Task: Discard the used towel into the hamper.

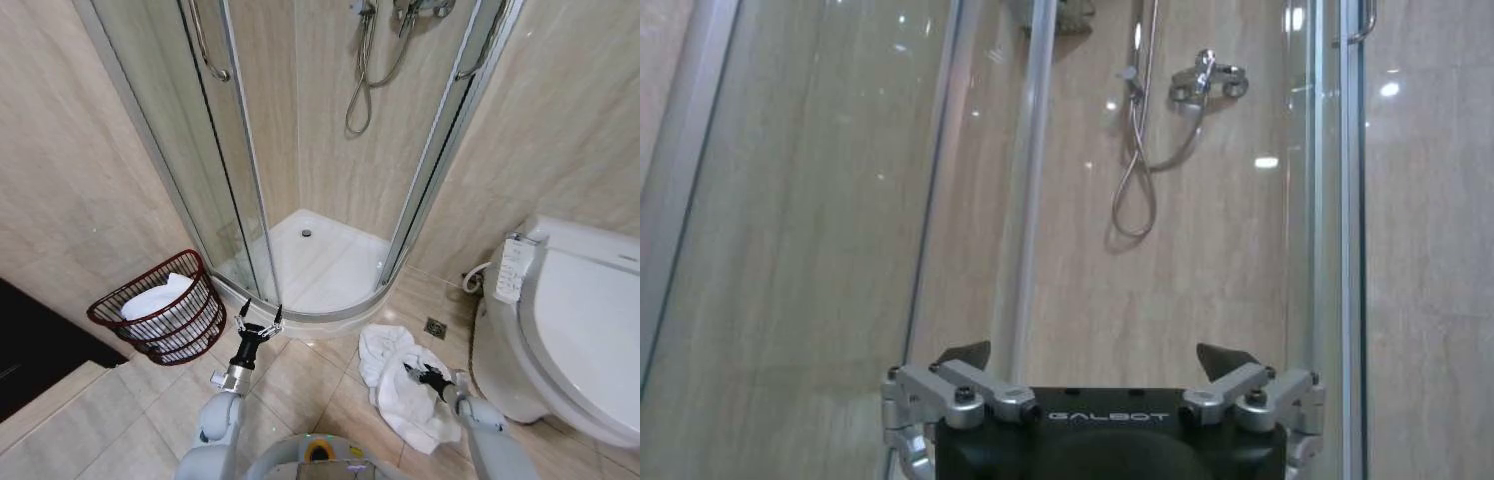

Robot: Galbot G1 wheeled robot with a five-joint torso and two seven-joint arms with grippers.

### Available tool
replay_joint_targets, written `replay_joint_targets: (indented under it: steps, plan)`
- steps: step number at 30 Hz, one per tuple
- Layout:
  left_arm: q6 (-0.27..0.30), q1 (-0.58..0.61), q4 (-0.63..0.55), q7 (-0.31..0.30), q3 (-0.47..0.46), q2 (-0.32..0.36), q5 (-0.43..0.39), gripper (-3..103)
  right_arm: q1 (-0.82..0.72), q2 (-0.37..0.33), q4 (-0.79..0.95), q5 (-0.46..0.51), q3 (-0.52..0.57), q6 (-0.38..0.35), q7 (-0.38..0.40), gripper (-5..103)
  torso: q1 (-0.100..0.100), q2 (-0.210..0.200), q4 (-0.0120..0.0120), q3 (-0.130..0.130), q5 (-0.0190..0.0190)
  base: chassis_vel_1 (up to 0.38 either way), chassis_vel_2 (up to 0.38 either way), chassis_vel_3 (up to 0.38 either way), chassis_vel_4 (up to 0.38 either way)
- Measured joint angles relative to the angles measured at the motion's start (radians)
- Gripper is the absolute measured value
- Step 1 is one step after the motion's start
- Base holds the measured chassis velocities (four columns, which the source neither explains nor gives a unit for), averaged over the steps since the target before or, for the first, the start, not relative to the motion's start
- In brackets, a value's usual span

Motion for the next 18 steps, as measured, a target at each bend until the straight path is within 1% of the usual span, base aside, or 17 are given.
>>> replay_joint_targets:
  steps: [1, 2, 4, 5, 8, 9, 10, 11, 13, 14, 16, 17, 18]
  plan:
    - [0.001, -0.001, 0.0, 0.0, 0.001, -0.001, 0.001, 100, 0.0, -0.001, -0.002, 0.004, 0.0, 0.002, 0.004, 56, 0.0, 0.0, 0.0, 0.0, -0.0001, 0.0, 0.0, 0.0, 0.0]
    - [0.001, -0.001, 0.0, 0.0, 0.001, -0.001, 0.001, 100, 0.0, -0.001, -0.002, 0.004, 0.0, 0.002, 0.004, 56, 0.0, 0.0, 0.0, 0.0, -0.0001, 0.0, 0.0, 0.0, 0.0]
    - [0.005, -0.003, -0.002, 0.0, 0.003, -0.001, 0.002, 100, 0.0, 0.0, -0.007, 0.009, 0.001, 0.005, 0.007, 44, 0.0, 0.0, 0.0, 0.0, 0.0, 0.0, 0.0, 0.0, 0.0]
    - [0.005, -0.003, -0.002, 0.0, 0.003, -0.001, 0.002, 100, 0.0, 0.0, -0.007, 0.009, 0.001, 0.005, 0.007, 44, 0.0, 0.0, 0.0, 0.0, 0.0, 0.0, 0.0, 0.0, 0.0]
    - [0.008, -0.006, -0.003, 0.0, 0.005, -0.002, 0.002, 100, 0.005, 0.009, -0.021, 0.012, 0.006, 0.013, 0.013, 28, 0.0, 0.0, 0.0, 0.0, 0.0, 0.0, 0.0, 0.0, 0.0]
    - [0.008, -0.006, -0.003, 0.0, 0.005, -0.002, 0.002, 100, 0.005, 0.009, -0.021, 0.012, 0.006, 0.013, 0.013, 28, 0.0, 0.0, 0.0, 0.0, 0.0, 0.0, 0.0, 0.0, 0.0]
    - [0.009, -0.007, -0.003, 0.0, 0.005, -0.002, 0.002, 100, 0.007, 0.011, -0.026, 0.012, 0.007, 0.016, 0.016, 23, 0.0, 0.0, 0.0, 0.0, 0.0, 0.0, 0.0, 0.0, 0.0]
    - [0.01, -0.007, -0.003, 0.0, 0.006, -0.002, 0.002, 100, 0.009, 0.014, -0.03, 0.013, 0.009, 0.018, 0.019, 23, 0.0, 0.0, 0.0, 0.0, 0.0, 0.0, 0.0, 0.0, 0.0]
    - [0.012, -0.008, -0.005, -0.001, 0.006, -0.001, 0.002, 100, 0.013, 0.018, -0.037, 0.013, 0.016, 0.024, 0.023, 13, 0.0, 0.0, 0.0, 0.0, 0.0, 0.0, 0.0, 0.0, 0.0]
    - [0.012, -0.008, -0.005, -0.001, 0.006, -0.001, 0.002, 100, 0.013, 0.018, -0.037, 0.013, 0.016, 0.024, 0.023, 13, 0.0, 0.0, 0.0, 0.0, 0.0, 0.0, 0.0, 0.0, 0.0]
    - [0.013, -0.009, -0.009, -0.001, 0.007, 0.0, 0.002, 100, 0.019, 0.023, -0.046, 0.014, 0.019, 0.045, 0.048, 6, 0.0, 0.0, 0.0, 0.0, 0.0, 0.0, 0.0, 0.0, 0.0]
    - [0.013, -0.009, -0.009, -0.001, 0.007, 0.0, 0.002, 100, 0.019, 0.023, -0.046, 0.014, 0.019, 0.045, 0.048, 6, 0.0, 0.0, 0.0, 0.0, 0.0, 0.0, 0.0, 0.0, 0.0]
    - [0.013, -0.009, -0.012, -0.001, 0.008, 0.0, 0.002, 100, 0.021, 0.028, -0.048, 0.018, 0.02, 0.064, 0.068, 5, 0.0, 0.0, 0.0001, 0.0, 0.0, 0.0, 0.0, 0.0, 0.0]
